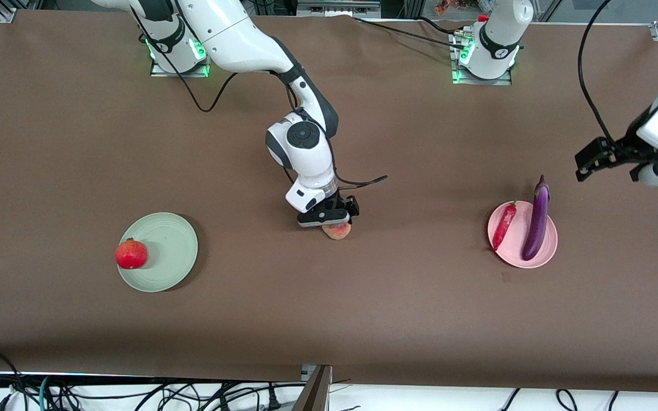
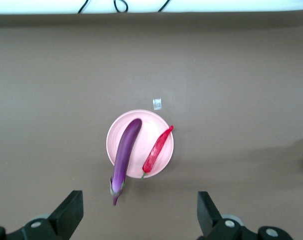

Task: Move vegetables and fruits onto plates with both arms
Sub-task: 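Carry the peach with the right gripper onto the green plate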

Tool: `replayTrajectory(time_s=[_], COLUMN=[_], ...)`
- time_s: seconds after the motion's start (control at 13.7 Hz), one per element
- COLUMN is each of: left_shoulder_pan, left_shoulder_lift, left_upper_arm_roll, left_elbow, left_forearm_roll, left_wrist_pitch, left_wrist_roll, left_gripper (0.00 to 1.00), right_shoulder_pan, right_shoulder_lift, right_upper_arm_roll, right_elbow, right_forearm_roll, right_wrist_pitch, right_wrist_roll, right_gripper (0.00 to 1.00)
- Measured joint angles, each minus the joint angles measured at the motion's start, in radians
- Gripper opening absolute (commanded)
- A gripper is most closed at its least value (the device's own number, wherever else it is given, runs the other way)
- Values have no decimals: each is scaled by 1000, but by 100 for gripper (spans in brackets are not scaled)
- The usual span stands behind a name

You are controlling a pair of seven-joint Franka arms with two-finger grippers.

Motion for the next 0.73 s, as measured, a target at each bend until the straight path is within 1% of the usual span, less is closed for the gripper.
replayTrajectory(time_s=[0.07, 0.22, 0.29, 0.44, 0.58, 0.66, 0.73], left_shoulder_pan=[0, -2, -4, -7, -10, -11, -12], left_shoulder_lift=[-36, -61, -57, -50, -50, -49, -49], left_upper_arm_roll=[2, 3, 3, 2, 2, 2, 2], left_elbow=[-52, -100, -106, -105, -105, -105, -105], left_forearm_roll=[-1, -1, -1, -1, -1, -1, -1], left_wrist_pitch=[1, -1, -3, -11, -18, -22, -29], left_wrist_roll=[0, -1, -2, -4, -4, -4, -4], left_gripper=[100, 100, 100, 100, 100, 100, 100], right_shoulder_pan=[0, 0, 0, 0, -1, -2, -3], right_shoulder_lift=[3, 10, 12, 15, 17, 21, 23], right_upper_arm_roll=[-3, -7, -7, -10, -22, -26, -27], right_elbow=[0, 0, 0, 0, 0, 0, 0], right_forearm_roll=[0, 0, -2, -5, -8, -9, -9], right_wrist_pitch=[8, 27, 35, 54, 75, 87, 97], right_wrist_roll=[0, 0, 0, 0, -8, -20, -27], right_gripper=[100, 99, 94, 69, 36, 26, 23])
